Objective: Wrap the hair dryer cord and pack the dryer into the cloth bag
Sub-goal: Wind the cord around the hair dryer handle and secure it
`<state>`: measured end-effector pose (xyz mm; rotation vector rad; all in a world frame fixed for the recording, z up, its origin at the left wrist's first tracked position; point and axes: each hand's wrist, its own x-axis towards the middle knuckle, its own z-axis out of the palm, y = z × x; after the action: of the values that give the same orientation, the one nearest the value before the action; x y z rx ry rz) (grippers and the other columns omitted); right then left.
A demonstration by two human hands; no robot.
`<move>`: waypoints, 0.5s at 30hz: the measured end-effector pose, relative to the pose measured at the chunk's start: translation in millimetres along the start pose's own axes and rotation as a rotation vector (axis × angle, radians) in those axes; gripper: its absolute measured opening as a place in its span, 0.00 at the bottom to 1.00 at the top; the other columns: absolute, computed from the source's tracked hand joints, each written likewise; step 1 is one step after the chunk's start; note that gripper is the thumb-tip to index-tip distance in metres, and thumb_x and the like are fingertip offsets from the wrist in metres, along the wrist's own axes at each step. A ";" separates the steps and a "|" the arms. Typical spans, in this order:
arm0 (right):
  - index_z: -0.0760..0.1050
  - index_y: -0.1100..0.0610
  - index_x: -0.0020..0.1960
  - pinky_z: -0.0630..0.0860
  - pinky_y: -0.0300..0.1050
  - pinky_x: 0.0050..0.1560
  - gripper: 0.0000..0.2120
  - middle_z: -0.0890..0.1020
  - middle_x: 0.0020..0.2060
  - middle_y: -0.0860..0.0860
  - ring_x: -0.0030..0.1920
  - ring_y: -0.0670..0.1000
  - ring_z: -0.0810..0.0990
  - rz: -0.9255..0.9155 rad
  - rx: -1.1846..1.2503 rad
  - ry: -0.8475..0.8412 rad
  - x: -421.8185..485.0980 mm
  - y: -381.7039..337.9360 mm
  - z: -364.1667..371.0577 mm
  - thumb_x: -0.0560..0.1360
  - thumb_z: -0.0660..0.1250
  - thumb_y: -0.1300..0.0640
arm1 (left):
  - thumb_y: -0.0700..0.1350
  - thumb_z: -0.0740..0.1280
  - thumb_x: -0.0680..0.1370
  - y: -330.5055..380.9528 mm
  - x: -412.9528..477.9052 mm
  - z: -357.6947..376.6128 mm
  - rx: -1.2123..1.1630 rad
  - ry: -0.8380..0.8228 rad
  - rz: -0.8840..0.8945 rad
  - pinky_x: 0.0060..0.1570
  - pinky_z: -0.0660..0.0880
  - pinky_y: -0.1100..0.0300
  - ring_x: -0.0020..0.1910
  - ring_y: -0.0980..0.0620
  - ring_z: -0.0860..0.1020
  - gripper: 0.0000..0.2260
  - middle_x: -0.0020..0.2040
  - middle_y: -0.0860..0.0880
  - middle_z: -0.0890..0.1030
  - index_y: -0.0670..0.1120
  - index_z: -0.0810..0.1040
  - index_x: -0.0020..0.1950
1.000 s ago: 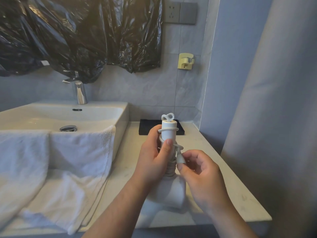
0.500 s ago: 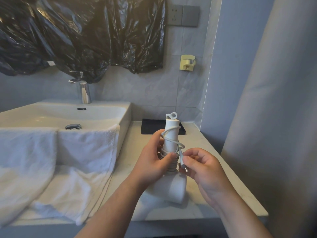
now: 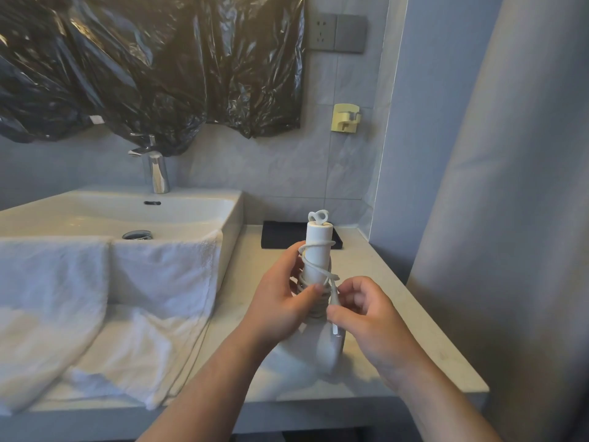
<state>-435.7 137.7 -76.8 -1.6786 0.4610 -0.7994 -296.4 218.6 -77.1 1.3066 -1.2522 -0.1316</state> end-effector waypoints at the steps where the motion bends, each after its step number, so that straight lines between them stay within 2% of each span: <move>1: 0.73 0.59 0.49 0.76 0.41 0.41 0.10 0.81 0.41 0.58 0.38 0.47 0.79 -0.013 0.002 -0.006 -1.3 -0.5 0.5 0.71 0.71 0.65 | 0.45 0.69 0.73 0.5 3.5 -1.1 -0.030 -0.026 -0.035 0.47 0.79 0.53 0.51 0.46 0.82 0.23 0.52 0.47 0.85 0.52 0.74 0.68; 3: 0.72 0.58 0.45 0.76 0.45 0.41 0.11 0.81 0.39 0.59 0.37 0.50 0.78 -0.048 -0.036 -0.009 -3.2 1.1 3.3 0.70 0.74 0.62 | 0.36 0.66 0.72 4.1 9.8 -2.7 -0.125 -0.090 -0.108 0.54 0.79 0.42 0.52 0.41 0.82 0.25 0.52 0.42 0.84 0.50 0.74 0.68; 4: 0.72 0.56 0.43 0.75 0.45 0.40 0.11 0.80 0.36 0.55 0.36 0.49 0.77 -0.065 -0.077 -0.001 -2.9 2.5 5.1 0.69 0.75 0.59 | 0.31 0.65 0.71 6.3 12.3 -3.0 -0.173 -0.125 -0.133 0.55 0.79 0.42 0.53 0.41 0.82 0.26 0.53 0.40 0.83 0.48 0.75 0.68; 6: 0.72 0.54 0.40 0.73 0.41 0.37 0.12 0.78 0.32 0.45 0.34 0.44 0.74 -0.090 -0.144 0.028 -1.6 5.4 8.1 0.68 0.76 0.56 | 0.27 0.62 0.73 8.5 14.8 -4.2 -0.220 -0.179 -0.169 0.55 0.78 0.49 0.53 0.44 0.82 0.28 0.54 0.40 0.83 0.48 0.75 0.68; 7: 0.72 0.53 0.40 0.73 0.41 0.37 0.12 0.77 0.31 0.44 0.33 0.44 0.73 -0.103 -0.164 0.043 -1.0 6.8 9.6 0.68 0.76 0.56 | 0.28 0.62 0.73 10.1 14.4 -4.1 -0.224 -0.179 -0.187 0.55 0.78 0.52 0.54 0.46 0.82 0.27 0.54 0.42 0.83 0.50 0.76 0.68; 9: 0.72 0.52 0.40 0.74 0.42 0.37 0.13 0.78 0.33 0.47 0.34 0.46 0.75 -0.117 -0.200 0.061 -0.7 8.9 12.1 0.67 0.76 0.53 | 0.40 0.68 0.71 10.5 11.1 -3.0 -0.199 -0.095 -0.242 0.53 0.79 0.54 0.52 0.52 0.83 0.21 0.52 0.46 0.83 0.53 0.77 0.63; 11: 0.72 0.51 0.40 0.76 0.44 0.38 0.12 0.80 0.35 0.50 0.36 0.50 0.77 -0.126 -0.205 0.048 -2.0 11.6 14.4 0.67 0.76 0.51 | 0.51 0.71 0.66 9.2 4.4 -2.7 -0.105 -0.004 -0.295 0.47 0.77 0.55 0.44 0.56 0.81 0.18 0.46 0.51 0.80 0.46 0.74 0.52; 13: 0.73 0.50 0.41 0.75 0.41 0.38 0.09 0.81 0.36 0.49 0.37 0.48 0.78 -0.159 -0.172 0.012 -2.5 14.4 13.4 0.68 0.73 0.49 | 0.50 0.71 0.68 6.1 -1.4 -3.4 -0.024 -0.033 -0.260 0.41 0.74 0.60 0.40 0.54 0.77 0.15 0.40 0.51 0.77 0.42 0.69 0.44; 15: 0.76 0.52 0.41 0.75 0.39 0.40 0.02 0.81 0.36 0.48 0.38 0.46 0.78 -0.162 -0.018 -0.054 -0.7 14.7 9.7 0.70 0.67 0.53 | 0.49 0.69 0.70 4.7 -7.1 -5.7 -0.035 -0.097 -0.196 0.41 0.73 0.64 0.40 0.54 0.76 0.14 0.42 0.46 0.78 0.40 0.69 0.41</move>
<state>-427.6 141.0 -92.1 -1.7663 0.2987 -0.8675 -297.6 228.7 -76.4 1.4045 -1.1960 -0.3589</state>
